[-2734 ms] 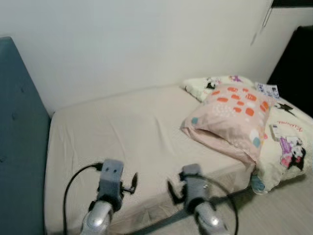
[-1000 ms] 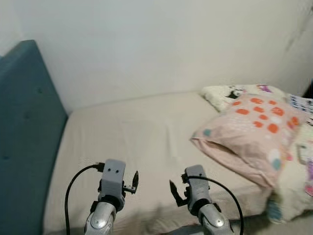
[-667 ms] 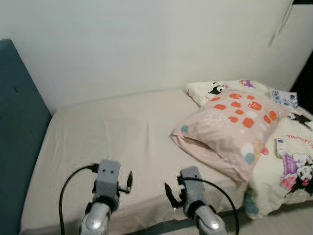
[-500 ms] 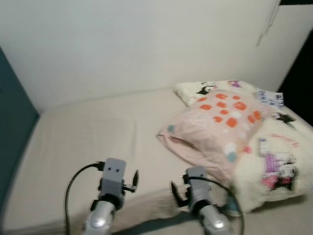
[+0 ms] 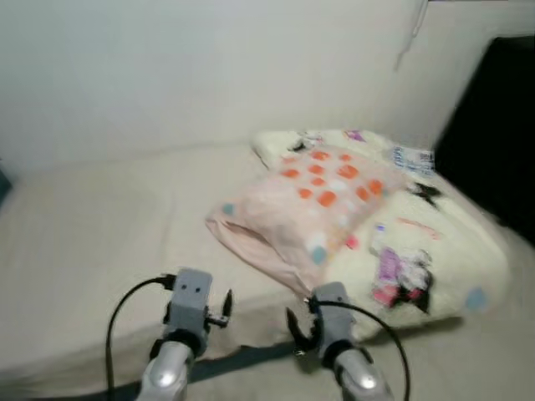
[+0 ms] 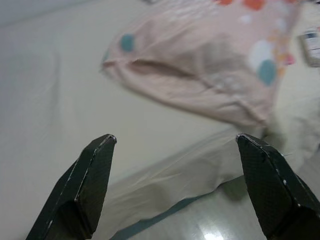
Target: Clean up the room
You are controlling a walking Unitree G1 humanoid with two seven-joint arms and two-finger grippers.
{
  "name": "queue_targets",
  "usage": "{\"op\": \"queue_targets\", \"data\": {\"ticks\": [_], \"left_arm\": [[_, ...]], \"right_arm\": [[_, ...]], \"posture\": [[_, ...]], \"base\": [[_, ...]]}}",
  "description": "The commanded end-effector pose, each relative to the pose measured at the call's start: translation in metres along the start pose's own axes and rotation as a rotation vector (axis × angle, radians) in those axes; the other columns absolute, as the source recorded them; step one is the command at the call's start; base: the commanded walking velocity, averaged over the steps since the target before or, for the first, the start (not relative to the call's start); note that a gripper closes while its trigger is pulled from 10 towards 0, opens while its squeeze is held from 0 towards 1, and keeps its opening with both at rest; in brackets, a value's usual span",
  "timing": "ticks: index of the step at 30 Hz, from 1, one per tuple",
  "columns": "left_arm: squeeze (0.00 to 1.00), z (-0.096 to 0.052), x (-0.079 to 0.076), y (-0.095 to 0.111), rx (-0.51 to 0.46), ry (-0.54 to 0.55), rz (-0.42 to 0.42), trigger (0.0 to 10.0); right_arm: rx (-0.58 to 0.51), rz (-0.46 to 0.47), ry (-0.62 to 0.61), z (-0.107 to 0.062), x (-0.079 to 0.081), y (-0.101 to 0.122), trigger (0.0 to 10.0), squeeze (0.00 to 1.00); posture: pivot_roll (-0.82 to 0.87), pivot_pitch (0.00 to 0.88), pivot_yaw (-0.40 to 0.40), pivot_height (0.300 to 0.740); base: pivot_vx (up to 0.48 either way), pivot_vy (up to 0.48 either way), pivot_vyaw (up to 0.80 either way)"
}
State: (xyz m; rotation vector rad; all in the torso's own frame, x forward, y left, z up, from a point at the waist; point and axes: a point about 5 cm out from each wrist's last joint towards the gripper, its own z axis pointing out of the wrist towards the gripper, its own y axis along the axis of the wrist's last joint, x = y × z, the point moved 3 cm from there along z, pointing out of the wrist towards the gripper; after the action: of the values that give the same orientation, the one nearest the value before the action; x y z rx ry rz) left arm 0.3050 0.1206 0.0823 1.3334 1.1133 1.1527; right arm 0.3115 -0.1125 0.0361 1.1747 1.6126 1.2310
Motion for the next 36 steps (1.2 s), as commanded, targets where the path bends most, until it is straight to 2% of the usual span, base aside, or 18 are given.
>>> {"op": "queue_targets", "data": {"ticks": [1, 23, 36], "left_arm": [[0.00, -0.0031, -0.0005, -0.0039, 0.012, -0.001, 0.000, 10.0], [0.00, -0.0026, 0.0001, -0.0041, 0.015, -0.002, 0.000, 10.0], [0.00, -0.0024, 0.0017, -0.0077, 0.039, -0.004, -0.025, 10.0]], "right_arm": [[0.019, 0.005, -0.005, -0.0022, -0.0012, -0.0051, 10.0, 0.00], [0.018, 0.002, -0.007, -0.0025, -0.0014, -0.0048, 10.0, 0.00], [0.018, 0.001, -0.007, -0.0026, -0.0013, -0.0054, 10.0, 0.00]], "posture": [[-0.02, 0.136, -0.004, 0.740], [-0.02, 0.133, -0.004, 0.740], [-0.02, 0.122, 0.000, 0.740]], "base": [[0.000, -0.461, 0.00], [0.000, -0.463, 0.00], [0.000, -0.063, 0.00]]}}
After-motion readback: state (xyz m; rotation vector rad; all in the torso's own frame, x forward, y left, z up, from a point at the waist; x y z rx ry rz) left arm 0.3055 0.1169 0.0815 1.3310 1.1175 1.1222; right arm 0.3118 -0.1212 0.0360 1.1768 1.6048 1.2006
